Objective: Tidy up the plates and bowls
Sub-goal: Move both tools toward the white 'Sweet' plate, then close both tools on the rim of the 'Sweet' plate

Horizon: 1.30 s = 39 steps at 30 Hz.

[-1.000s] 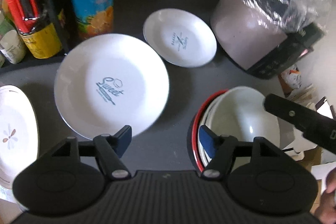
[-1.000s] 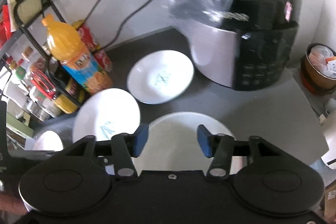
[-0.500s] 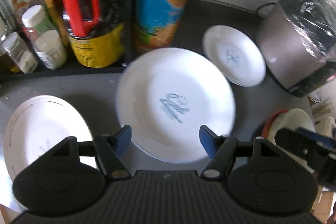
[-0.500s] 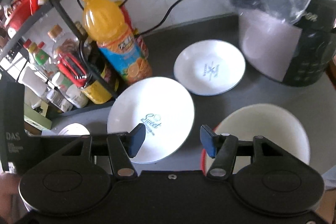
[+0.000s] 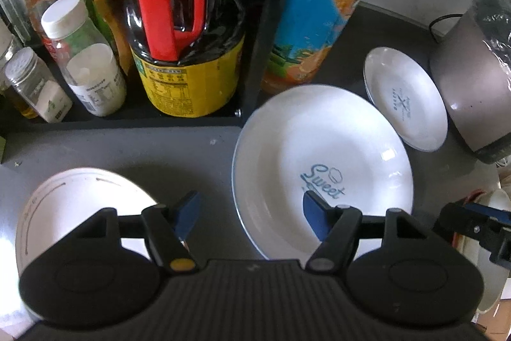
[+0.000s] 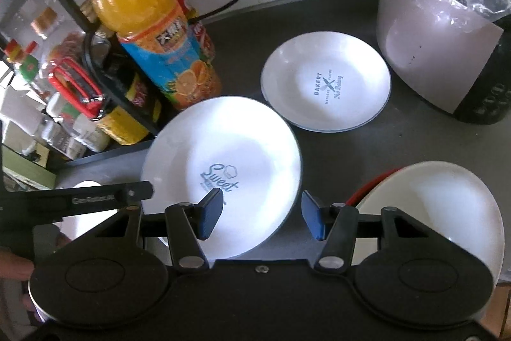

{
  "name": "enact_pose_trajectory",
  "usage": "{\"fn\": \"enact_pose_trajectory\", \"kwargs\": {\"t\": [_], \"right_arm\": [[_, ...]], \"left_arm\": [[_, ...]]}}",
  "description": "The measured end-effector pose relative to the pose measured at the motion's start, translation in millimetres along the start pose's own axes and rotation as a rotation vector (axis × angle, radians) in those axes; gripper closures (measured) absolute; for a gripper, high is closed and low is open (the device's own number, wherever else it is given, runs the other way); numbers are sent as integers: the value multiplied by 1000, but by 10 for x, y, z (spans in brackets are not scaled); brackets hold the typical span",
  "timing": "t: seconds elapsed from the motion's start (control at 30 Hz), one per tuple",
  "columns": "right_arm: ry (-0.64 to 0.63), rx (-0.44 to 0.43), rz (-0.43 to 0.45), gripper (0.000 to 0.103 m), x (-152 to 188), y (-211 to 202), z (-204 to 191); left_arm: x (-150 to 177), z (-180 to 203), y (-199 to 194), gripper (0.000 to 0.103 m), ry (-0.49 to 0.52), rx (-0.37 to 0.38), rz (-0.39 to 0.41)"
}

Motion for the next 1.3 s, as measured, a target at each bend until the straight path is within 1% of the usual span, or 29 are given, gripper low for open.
{"fn": "enact_pose_trajectory", "kwargs": {"t": [0.17, 0.23, 0.37, 0.43, 0.53, 0.6, 0.67, 0.7, 0.8, 0.83, 0.9, 1.03, 1.1, 1.13, 1.23, 1.27, 1.3], "right_arm": [[-5, 17, -15, 49, -108, 130, 52], [0, 12, -22, 49, -155, 177, 64], [5, 21, -42, 49, -246, 314, 94], [18, 21, -59, 51, -276, 392, 122], [25, 37, -79, 53, -309, 508, 168], [30, 48, -91, 55, -324, 581, 199], [43, 58, -106, 56, -338, 658, 234], [45, 62, -112, 56, -343, 692, 243], [31, 80, -136, 60, -348, 810, 254], [16, 82, -148, 60, -344, 857, 242], [-11, 91, -167, 64, -348, 943, 226], [-28, 108, -215, 64, -324, 1128, 235], [-33, 104, -236, 66, -312, 1203, 232], [-21, 86, -246, 66, -307, 1237, 226], [1, 77, -250, 68, -348, 1267, 208], [4, 68, -253, 72, -356, 1273, 191], [-3, 71, -253, 72, -375, 1278, 187]], "left_arm": [[-53, -38, 131, 34, -3, -13, -2], [-58, -68, 208, 36, -7, -25, -15], [-68, -99, 306, 38, -18, -28, -22], [-77, -111, 352, 39, -20, -38, -19], [-88, -117, 402, 45, -28, -51, -12], [-93, -103, 439, 52, -24, -66, -13], [-72, -108, 496, 56, -33, -72, -24], [-62, -117, 523, 58, -42, -72, -29], [-24, -150, 592, 58, -73, -84, -42], [-11, -142, 614, 59, -76, -81, -44], [8, -116, 644, 62, -78, -69, -44], [-16, -69, 697, 63, -75, -65, -46], [-16, -70, 730, 63, -100, -54, -55], [-30, -69, 753, 63, -112, -44, -60], [-59, -29, 792, 63, -104, -30, -60], [-75, -16, 802, 66, -101, -27, -55], [-95, -6, 817, 68, -110, -22, -52]]}}
Point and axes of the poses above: each gripper's, at about its wrist camera, not at the fingertips, and y roughly the way its jaws point, z to its right, x to its underside, the point moved 10 cm from there along y, roughly the way its jaws point, and after that the axes turned 9 degrees about y, right-handed, at the moved point
